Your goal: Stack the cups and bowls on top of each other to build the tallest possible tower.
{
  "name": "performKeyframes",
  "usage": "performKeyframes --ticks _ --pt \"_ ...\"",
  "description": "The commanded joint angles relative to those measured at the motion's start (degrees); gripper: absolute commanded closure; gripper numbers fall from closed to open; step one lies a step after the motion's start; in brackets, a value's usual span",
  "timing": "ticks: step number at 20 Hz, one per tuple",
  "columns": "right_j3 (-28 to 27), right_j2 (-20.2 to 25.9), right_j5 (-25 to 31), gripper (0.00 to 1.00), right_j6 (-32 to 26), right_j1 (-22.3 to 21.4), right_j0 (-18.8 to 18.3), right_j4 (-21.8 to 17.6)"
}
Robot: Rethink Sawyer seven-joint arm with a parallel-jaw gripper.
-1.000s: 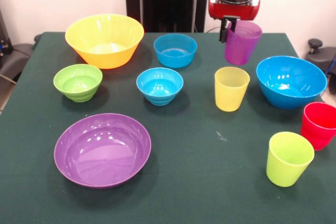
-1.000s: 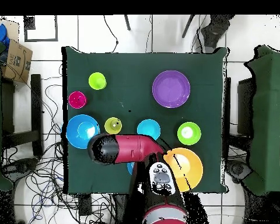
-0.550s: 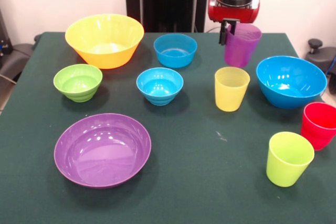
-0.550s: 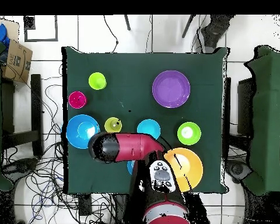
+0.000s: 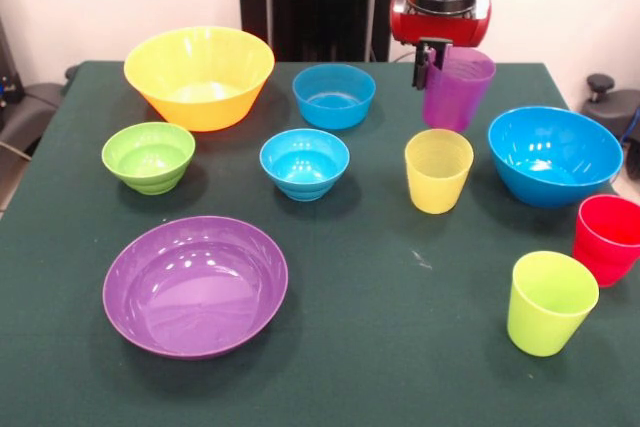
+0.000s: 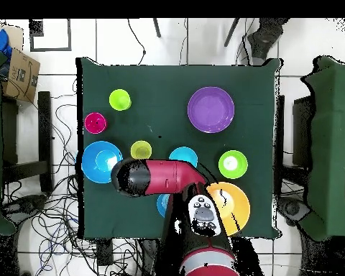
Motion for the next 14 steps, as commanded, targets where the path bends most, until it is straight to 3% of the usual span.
performKeyframes --ticks 1,14 --pt "-3.9 5.8 8.2 1.00 -1.5 -0.4 -0.7 -0.6" --pt "-2.6 7.0 11.6 1.00 -0.8 -3.4 -0.8 0.5"
